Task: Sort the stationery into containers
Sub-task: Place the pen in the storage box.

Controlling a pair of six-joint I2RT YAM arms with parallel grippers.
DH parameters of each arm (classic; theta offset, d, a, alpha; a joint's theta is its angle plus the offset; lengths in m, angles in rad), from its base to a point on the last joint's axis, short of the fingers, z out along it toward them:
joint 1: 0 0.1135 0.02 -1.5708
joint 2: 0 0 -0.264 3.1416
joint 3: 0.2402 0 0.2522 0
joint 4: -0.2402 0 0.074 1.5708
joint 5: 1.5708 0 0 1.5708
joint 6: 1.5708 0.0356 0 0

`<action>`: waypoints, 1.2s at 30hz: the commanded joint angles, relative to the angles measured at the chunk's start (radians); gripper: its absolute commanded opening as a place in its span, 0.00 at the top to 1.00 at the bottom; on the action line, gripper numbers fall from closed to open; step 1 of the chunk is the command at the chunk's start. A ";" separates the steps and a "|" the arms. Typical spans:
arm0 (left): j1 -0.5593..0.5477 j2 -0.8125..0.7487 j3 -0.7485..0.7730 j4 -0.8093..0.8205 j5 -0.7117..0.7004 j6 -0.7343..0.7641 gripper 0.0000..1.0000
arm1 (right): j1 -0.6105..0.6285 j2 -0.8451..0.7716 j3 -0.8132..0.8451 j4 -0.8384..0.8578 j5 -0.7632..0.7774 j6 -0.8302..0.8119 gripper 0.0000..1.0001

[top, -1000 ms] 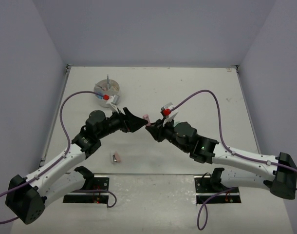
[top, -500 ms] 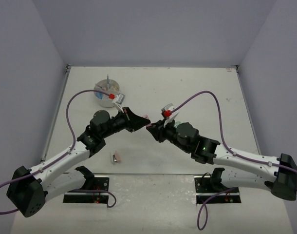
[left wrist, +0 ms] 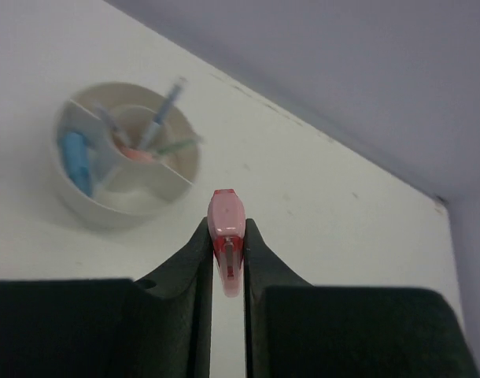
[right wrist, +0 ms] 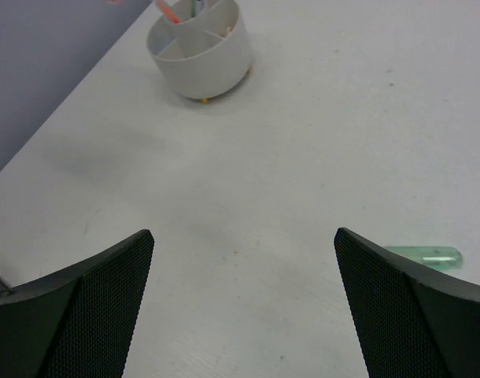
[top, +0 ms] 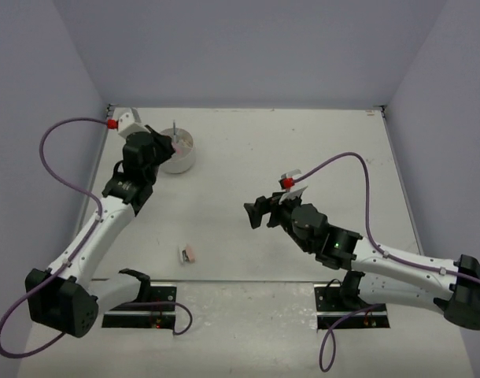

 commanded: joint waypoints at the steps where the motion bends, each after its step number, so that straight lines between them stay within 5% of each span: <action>1: 0.193 0.142 0.113 -0.089 -0.195 0.021 1.00 | -0.046 -0.106 -0.052 -0.025 0.183 0.088 0.01; 4: 0.345 0.235 0.103 0.014 -0.081 -0.031 1.00 | -0.082 -0.184 -0.094 -0.025 0.169 0.114 0.01; 9: 0.402 0.381 0.138 0.150 -0.070 -0.047 1.00 | -0.123 -0.264 -0.116 -0.033 0.123 0.115 0.01; 17: 0.425 0.558 0.184 0.268 0.096 -0.040 1.00 | -0.158 -0.283 -0.127 -0.043 0.093 0.135 0.01; 26: 0.425 0.541 0.137 0.312 0.131 -0.055 1.00 | -0.163 -0.238 -0.113 -0.047 0.077 0.143 0.01; 36: 0.426 0.620 0.187 0.235 0.264 -0.097 0.21 | -0.184 -0.144 -0.083 -0.066 0.069 0.162 0.01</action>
